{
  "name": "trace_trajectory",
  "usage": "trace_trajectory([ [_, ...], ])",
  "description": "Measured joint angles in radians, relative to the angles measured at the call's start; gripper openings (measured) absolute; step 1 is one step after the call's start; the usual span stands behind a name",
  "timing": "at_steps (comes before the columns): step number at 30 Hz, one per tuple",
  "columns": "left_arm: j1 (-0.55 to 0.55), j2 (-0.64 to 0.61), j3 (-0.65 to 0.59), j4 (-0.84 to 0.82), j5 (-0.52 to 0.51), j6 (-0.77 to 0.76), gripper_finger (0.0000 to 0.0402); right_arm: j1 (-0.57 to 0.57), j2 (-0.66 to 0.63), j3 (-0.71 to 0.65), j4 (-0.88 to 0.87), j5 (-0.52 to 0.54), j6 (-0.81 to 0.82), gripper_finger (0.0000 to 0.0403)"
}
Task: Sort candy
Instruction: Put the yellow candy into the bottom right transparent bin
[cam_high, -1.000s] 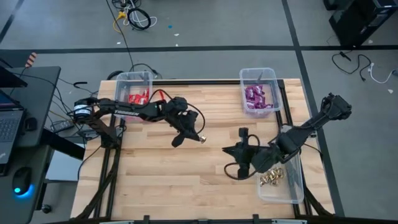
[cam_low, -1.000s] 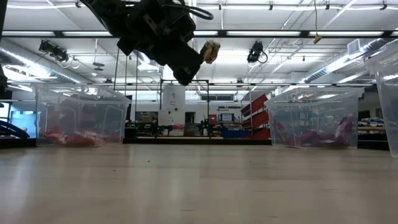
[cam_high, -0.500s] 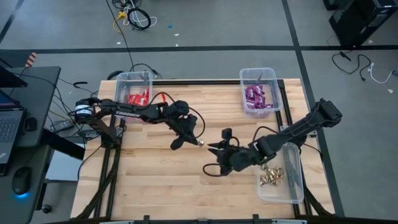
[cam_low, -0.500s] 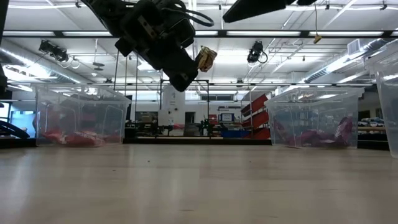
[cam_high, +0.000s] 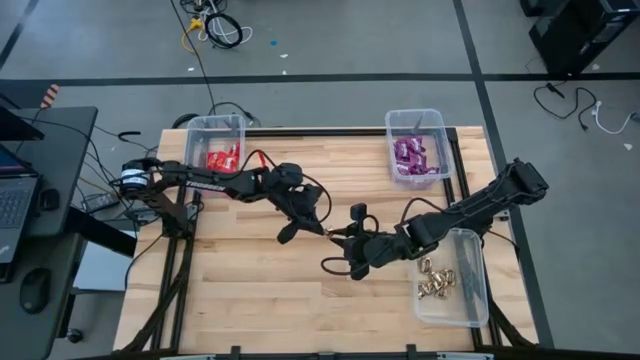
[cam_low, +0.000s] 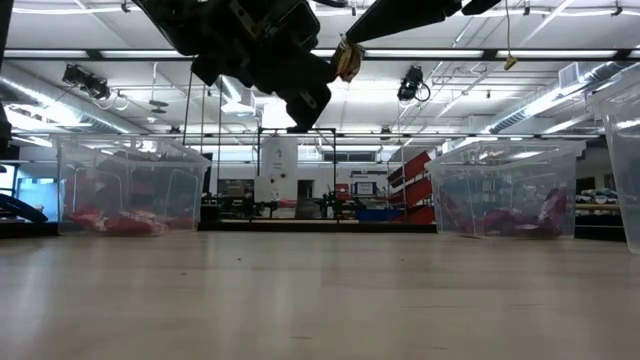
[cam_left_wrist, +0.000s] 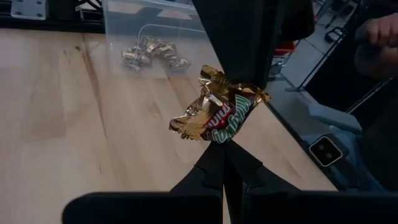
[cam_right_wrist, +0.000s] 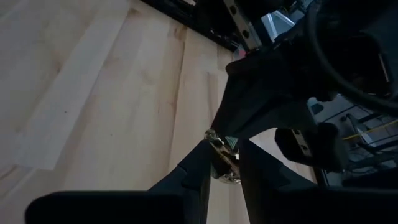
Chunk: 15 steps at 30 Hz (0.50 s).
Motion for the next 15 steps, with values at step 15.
trace_trajectory([
  [15, -0.029, 0.000, 0.000, 0.000, 0.038, -0.016, 0.0000, -0.012, 0.000, 0.000, 0.000, -0.074, -0.033, 0.0055],
])
